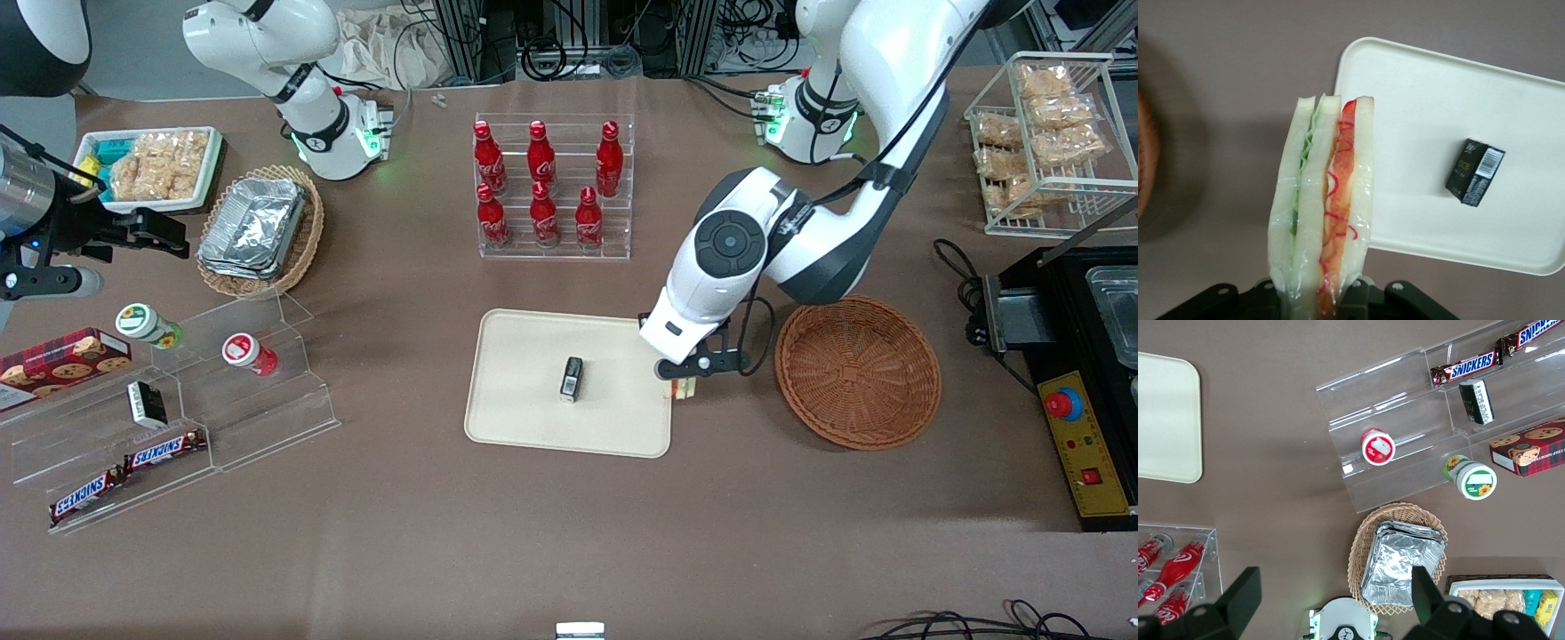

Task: Place sandwich from basket to tray
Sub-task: 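Lower the sandwich onto the tray beside the black box and release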

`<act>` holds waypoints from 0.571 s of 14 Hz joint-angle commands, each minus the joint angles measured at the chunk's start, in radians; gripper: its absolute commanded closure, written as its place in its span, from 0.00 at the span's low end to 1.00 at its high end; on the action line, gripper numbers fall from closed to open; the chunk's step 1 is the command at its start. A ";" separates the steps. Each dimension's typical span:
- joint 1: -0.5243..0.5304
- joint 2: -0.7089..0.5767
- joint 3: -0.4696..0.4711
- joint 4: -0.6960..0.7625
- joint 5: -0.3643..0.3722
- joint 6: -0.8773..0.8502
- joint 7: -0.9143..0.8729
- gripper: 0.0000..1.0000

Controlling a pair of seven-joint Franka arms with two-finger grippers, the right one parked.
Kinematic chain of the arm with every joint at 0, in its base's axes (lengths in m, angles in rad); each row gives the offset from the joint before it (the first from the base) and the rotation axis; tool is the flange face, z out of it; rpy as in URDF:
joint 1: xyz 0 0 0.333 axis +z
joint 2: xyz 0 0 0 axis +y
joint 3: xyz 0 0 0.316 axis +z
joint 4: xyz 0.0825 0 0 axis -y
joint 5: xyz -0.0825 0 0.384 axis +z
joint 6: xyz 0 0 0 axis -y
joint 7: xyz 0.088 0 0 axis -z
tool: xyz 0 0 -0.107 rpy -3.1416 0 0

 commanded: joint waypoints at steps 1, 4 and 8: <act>-0.024 0.091 0.002 0.031 0.063 0.071 0.027 1.00; -0.064 0.242 0.002 0.102 0.206 0.122 0.053 1.00; -0.096 0.342 0.008 0.165 0.256 0.147 0.064 1.00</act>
